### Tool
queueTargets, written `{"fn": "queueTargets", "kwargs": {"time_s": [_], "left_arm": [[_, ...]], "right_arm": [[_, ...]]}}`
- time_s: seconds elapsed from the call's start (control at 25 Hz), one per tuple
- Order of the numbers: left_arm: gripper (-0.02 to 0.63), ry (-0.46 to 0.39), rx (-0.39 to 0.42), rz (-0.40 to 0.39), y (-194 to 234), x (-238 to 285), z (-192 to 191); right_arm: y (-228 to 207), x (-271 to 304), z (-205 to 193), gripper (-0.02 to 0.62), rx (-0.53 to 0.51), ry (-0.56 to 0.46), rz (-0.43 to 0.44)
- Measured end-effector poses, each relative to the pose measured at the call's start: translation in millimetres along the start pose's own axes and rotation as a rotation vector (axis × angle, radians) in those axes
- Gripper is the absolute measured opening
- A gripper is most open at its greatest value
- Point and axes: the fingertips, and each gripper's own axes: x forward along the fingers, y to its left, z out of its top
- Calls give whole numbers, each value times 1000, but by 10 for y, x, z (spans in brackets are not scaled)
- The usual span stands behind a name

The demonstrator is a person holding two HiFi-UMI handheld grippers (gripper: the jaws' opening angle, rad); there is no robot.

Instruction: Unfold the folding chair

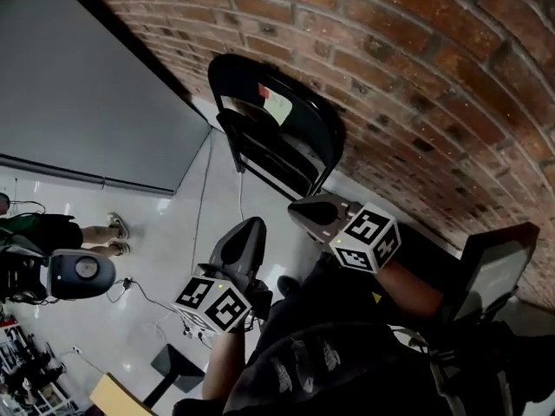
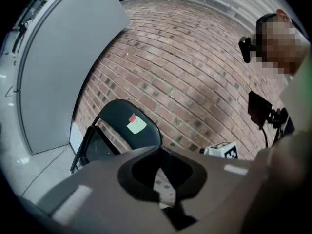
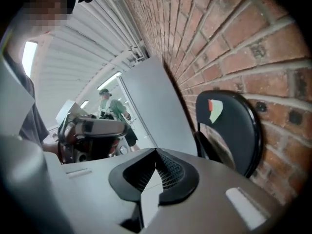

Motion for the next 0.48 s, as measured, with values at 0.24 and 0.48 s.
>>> {"fn": "queueTargets", "kwargs": {"time_s": [0.24, 0.48], "left_arm": [[3, 47, 2, 26, 38, 82, -86], [3, 60, -26, 77, 118, 41, -127]], "right_arm": [[-853, -58, 153, 75, -30, 30, -189], [-1465, -243, 466, 176, -128, 1, -458]]}}
